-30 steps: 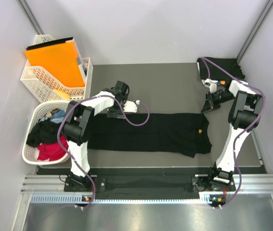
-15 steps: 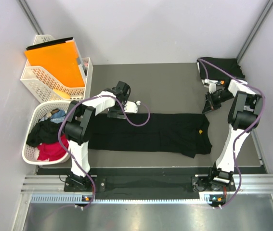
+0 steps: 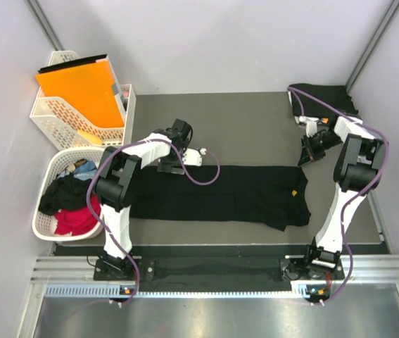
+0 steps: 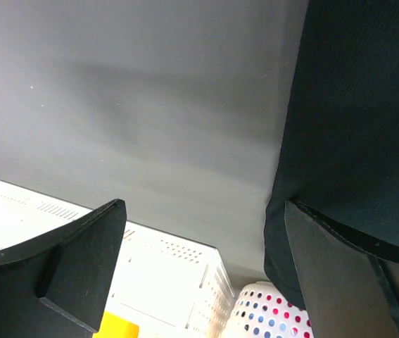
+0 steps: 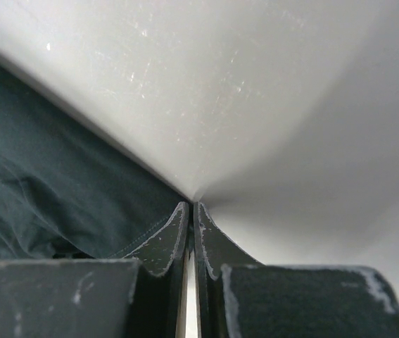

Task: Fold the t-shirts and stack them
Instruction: Fold the other side of the tshirt into a rectangle

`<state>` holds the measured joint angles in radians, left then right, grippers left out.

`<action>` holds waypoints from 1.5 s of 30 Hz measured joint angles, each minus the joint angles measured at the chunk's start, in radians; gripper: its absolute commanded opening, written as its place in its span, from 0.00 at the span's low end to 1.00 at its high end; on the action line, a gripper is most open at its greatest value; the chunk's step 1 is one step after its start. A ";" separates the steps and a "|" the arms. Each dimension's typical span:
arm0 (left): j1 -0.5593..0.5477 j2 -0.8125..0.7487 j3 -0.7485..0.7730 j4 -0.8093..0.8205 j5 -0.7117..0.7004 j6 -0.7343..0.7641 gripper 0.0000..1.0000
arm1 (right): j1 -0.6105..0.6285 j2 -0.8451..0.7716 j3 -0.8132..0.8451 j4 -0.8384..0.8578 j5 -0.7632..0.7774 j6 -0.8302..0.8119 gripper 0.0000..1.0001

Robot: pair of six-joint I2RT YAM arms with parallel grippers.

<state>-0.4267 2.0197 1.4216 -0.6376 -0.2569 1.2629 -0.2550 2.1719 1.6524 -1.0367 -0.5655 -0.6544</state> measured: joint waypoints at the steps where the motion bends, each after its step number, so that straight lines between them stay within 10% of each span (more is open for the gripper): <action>1: 0.000 0.000 0.000 0.000 -0.001 0.000 0.99 | 0.000 -0.002 -0.004 0.004 0.002 0.000 0.06; 6: -0.002 0.001 0.000 0.000 -0.005 -0.002 0.99 | 0.003 -0.014 -0.010 0.030 0.031 -0.006 0.33; 14: -0.002 0.001 0.000 0.010 -0.017 -0.034 0.99 | 0.003 -0.047 -0.010 0.073 0.071 -0.004 0.40; 18: -0.001 -0.003 0.002 0.022 -0.020 -0.067 0.99 | 0.004 -0.092 -0.010 0.080 0.072 0.005 0.31; 21: 0.001 -0.003 0.013 0.040 -0.001 -0.093 0.99 | 0.007 -0.142 -0.008 0.075 0.068 0.007 0.00; 45: -0.008 -0.170 -0.106 0.128 0.053 -0.138 0.99 | 0.148 -0.241 -0.240 0.069 0.072 0.002 0.00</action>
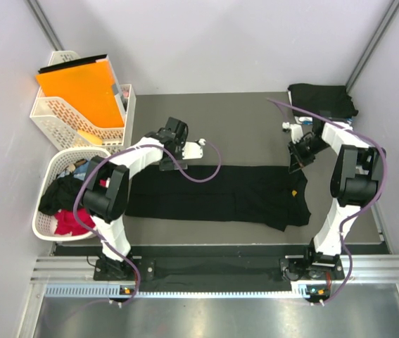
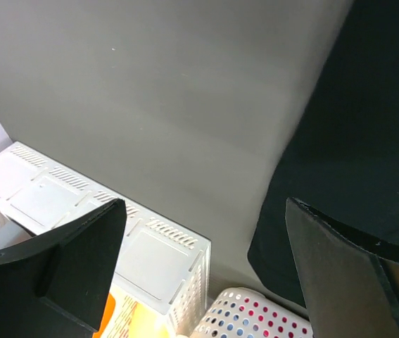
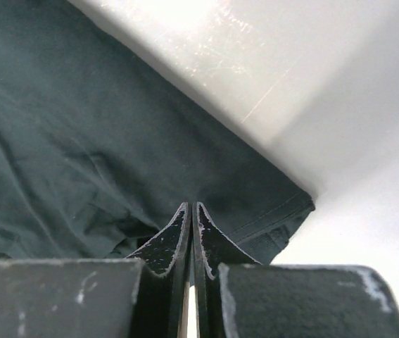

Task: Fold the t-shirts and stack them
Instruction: Fold the other side of the tshirt into a rectangle, then rotate the tshirt 90 degrees

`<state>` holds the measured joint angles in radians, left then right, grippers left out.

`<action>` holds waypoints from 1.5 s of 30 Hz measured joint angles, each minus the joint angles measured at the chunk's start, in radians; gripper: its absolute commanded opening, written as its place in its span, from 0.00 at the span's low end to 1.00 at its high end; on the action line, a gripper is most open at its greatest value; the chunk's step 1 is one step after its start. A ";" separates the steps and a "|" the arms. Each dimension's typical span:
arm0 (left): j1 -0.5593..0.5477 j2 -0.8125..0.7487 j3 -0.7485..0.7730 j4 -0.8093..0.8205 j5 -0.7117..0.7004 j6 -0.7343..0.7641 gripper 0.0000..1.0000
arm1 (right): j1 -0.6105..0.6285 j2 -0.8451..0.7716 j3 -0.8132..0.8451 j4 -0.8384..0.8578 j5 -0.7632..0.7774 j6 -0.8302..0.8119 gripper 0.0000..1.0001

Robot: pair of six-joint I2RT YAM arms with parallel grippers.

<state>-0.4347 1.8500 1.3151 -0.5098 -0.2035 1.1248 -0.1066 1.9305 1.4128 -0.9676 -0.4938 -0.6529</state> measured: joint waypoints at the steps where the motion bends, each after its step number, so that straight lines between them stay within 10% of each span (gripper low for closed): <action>1: 0.000 -0.002 -0.004 0.001 0.000 0.002 0.99 | 0.001 0.000 -0.002 0.006 0.003 0.000 0.00; 31: 0.000 -0.116 -0.030 0.003 -0.074 0.081 0.99 | 0.068 0.248 0.305 0.043 0.171 0.083 0.00; 45: 0.000 -0.116 -0.045 0.008 -0.106 0.100 0.99 | 0.170 0.507 0.755 0.055 0.334 0.021 0.00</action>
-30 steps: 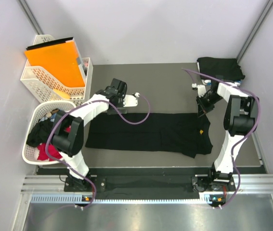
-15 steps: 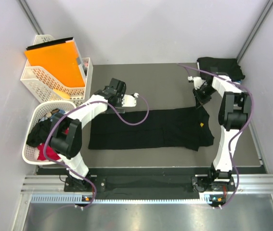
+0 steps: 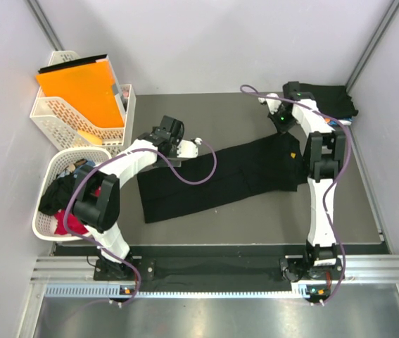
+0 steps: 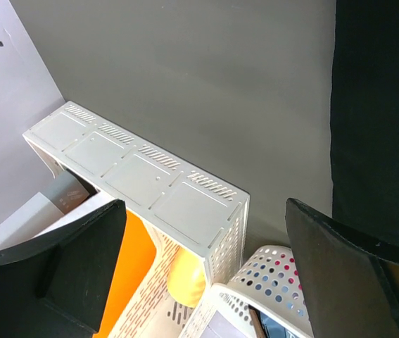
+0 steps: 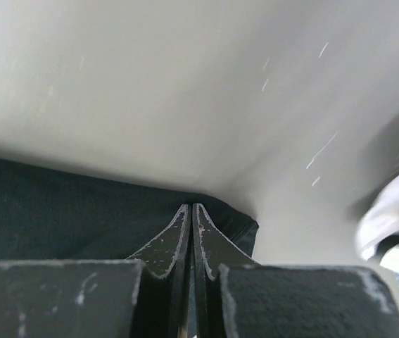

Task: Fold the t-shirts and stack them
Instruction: Rotate the tshirt 90 degrees

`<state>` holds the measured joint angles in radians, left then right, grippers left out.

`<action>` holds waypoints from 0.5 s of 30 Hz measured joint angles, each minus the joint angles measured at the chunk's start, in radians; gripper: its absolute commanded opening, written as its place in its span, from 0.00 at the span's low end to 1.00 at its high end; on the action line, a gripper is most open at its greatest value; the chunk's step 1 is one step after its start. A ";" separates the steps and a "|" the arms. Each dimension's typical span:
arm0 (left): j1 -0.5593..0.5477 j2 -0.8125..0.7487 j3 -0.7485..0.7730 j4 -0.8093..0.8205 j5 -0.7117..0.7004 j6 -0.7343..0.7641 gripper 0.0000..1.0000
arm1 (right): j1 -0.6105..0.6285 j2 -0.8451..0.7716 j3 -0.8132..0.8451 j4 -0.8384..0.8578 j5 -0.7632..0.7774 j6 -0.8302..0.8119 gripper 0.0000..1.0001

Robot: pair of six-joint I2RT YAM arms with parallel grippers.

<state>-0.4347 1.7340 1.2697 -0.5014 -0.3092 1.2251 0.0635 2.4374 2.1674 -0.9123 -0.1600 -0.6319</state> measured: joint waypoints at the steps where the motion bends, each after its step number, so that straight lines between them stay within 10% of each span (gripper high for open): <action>1: 0.000 0.000 0.000 0.000 -0.002 0.000 0.99 | 0.008 0.014 0.022 0.011 0.010 -0.009 0.00; 15: -0.003 -0.004 -0.026 0.001 -0.018 -0.016 0.99 | 0.106 0.061 0.047 0.291 0.163 -0.051 0.06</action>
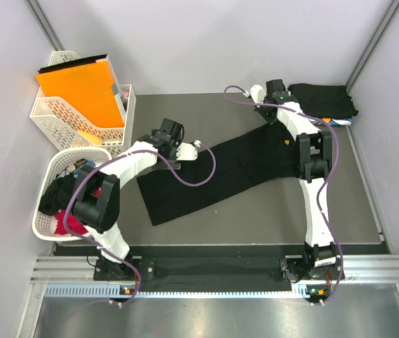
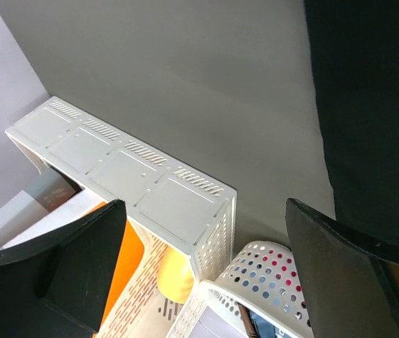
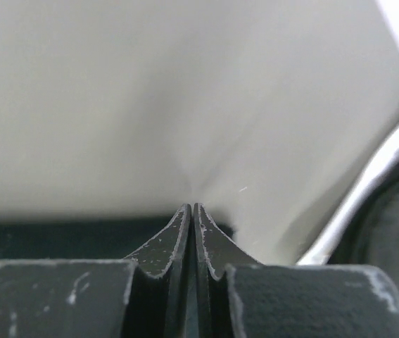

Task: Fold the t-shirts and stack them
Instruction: Rotate the tshirt 90 degrees

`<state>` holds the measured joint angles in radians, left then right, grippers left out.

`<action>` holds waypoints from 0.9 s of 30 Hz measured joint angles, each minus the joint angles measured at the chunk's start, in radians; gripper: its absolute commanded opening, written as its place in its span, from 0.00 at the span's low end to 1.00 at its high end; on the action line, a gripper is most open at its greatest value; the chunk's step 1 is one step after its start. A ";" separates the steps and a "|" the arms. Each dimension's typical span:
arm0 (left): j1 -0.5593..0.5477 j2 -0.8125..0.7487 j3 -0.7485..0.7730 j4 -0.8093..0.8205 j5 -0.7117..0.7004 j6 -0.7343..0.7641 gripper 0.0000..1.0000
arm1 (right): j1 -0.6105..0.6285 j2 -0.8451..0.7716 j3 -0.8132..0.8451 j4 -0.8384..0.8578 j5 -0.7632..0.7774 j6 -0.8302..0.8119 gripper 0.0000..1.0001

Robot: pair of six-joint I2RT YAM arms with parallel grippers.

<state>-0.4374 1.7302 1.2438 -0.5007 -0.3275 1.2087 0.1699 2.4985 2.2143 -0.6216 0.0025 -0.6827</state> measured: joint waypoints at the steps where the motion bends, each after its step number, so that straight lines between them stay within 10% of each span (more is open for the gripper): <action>1: 0.000 -0.001 -0.005 0.000 0.000 -0.002 0.99 | 0.002 0.000 0.000 0.023 0.008 0.008 0.07; 19: -0.003 -0.046 -0.022 -0.032 0.168 0.010 0.93 | -0.033 -0.394 -0.304 0.039 -0.048 0.127 0.04; 23: -0.003 -0.037 -0.019 -0.088 0.245 0.022 0.70 | -0.095 -0.487 -0.428 -0.007 -0.111 0.141 0.03; 27: 0.006 -0.029 -0.019 -0.159 0.311 0.042 0.00 | -0.187 -0.536 -0.536 -0.059 -0.145 0.149 0.02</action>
<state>-0.4313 1.7012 1.2251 -0.6601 -0.0166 1.2507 -0.0174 1.9625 1.6783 -0.6807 -0.1429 -0.5339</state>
